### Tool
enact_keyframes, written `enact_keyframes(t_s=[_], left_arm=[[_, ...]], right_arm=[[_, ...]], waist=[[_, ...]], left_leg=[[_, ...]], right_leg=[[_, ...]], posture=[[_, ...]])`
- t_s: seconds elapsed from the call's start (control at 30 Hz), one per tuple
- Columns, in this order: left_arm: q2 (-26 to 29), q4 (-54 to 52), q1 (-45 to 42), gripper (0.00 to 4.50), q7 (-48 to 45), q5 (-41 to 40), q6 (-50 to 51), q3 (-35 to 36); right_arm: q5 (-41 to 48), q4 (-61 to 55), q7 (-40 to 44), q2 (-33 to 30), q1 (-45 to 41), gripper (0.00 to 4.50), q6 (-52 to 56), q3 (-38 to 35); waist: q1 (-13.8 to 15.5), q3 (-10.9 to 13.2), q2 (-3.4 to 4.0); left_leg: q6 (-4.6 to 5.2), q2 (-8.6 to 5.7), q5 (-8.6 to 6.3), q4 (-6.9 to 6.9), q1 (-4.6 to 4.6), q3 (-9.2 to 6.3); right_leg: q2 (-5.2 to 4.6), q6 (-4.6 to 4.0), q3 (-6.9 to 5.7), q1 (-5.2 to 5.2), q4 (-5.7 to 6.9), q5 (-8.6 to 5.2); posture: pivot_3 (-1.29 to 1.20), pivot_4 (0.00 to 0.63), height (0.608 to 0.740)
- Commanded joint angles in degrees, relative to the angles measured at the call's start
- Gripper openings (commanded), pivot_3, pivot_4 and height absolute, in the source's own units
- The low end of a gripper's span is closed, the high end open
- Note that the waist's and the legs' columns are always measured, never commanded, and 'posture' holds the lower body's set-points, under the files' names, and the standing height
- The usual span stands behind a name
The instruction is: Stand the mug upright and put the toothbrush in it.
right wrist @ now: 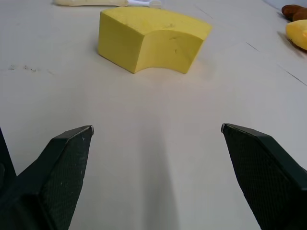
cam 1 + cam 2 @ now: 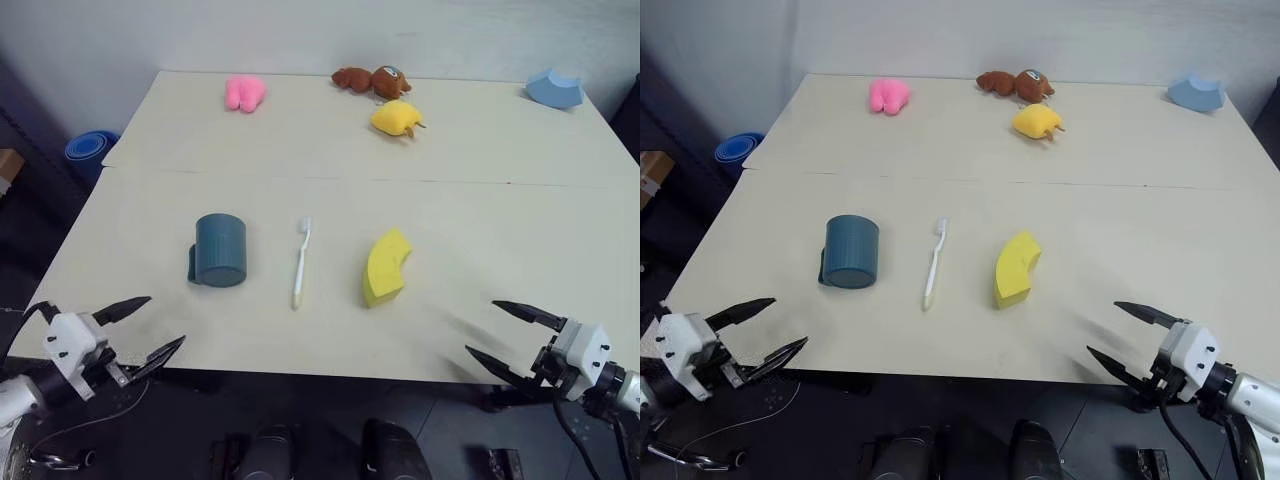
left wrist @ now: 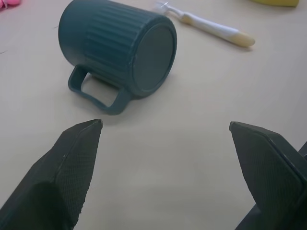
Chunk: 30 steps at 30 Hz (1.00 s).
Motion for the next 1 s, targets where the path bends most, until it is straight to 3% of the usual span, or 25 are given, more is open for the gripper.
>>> enact_keyframes(t_s=[0.03,0.17,0.3,0.37,0.5,0.6,0.77,1.0], left_arm=[[1.09,-2.51,0.43,4.50,-0.32,-1.17,2.79,-0.52],[1.39,-4.22,0.18,4.50,-2.74,-4.76,6.75,-1.77],[1.41,-6.45,-3.09,4.50,-3.73,-6.81,9.60,-4.64],[1.23,-7.24,-4.57,4.50,-3.63,-7.37,10.75,-5.76],[1.07,-8.58,-7.23,4.50,-3.74,-7.37,11.93,-8.24],[1.02,-9.25,-7.90,4.50,-3.80,-7.25,12.34,-9.05],[1.65,-9.19,-8.93,4.50,-5.04,-6.41,11.91,-10.30],[0.94,-9.50,-10.08,4.50,-4.69,-6.08,11.77,-10.56]], right_arm=[[3.02,-3.44,-2.76,0.58,0.89,4.45,3.50,-2.62],[11.28,-16.25,-10.61,-3.07,-2.75,4.45,23.13,0.32],[26.09,-25.78,-25.87,-5.52,-14.86,4.45,48.36,5.69],[28.88,-27.72,-30.94,-5.79,-19.98,4.45,56.70,8.99],[25.13,-24.78,-50.25,2.25,-34.32,4.45,72.63,18.07],[23.54,-23.33,-57.40,8.17,-39.21,4.45,79.12,20.53],[22.05,-20.18,-60.61,15.17,-42.47,4.45,89.87,25.17],[20.11,-20.12,-58.77,16.22,-42.91,4.45,96.07,24.46]], waist=[[0.00,0.00,0.00],[-0.31,0.05,0.08],[-0.15,0.10,0.17],[0.11,0.10,0.18],[0.08,0.08,0.15],[-0.12,0.07,0.14],[-0.97,-0.14,-0.18],[-1.52,-0.68,-0.67]], left_leg=[[0.00,0.00,0.00,0.00,0.00,0.00],[0.00,0.09,0.00,0.12,0.00,0.02],[-0.02,0.50,-0.07,0.40,0.03,-0.24],[-0.10,0.63,-0.18,0.52,-0.04,-0.34],[-0.11,0.44,-0.34,0.55,-0.23,-0.41],[-0.15,0.48,-0.35,0.58,-0.35,-0.22],[-0.33,0.77,-0.32,0.58,-0.37,0.38],[-0.36,0.83,-0.35,0.57,-0.22,0.42]], right_leg=[[0.00,0.00,0.00,0.00,0.00,0.00],[0.01,0.00,0.07,0.00,0.08,0.00],[0.07,-0.15,0.16,-0.04,0.17,0.09],[0.22,-0.18,0.15,-0.08,0.17,0.09],[0.31,-0.16,0.07,-0.37,0.39,0.12],[0.42,-0.15,0.10,-0.59,0.44,0.13],[0.80,-0.21,0.30,-0.83,0.64,0.14],[0.84,-0.29,0.45,-0.83,0.78,0.14]], posture=[[0.00,0.150,0.740],[0.00,0.150,0.740],[0.00,0.150,0.740],[0.00,0.150,0.740],[0.00,0.150,0.740],[0.00,0.150,0.740],[0.00,0.150,0.740],[0.00,0.150,0.740]])
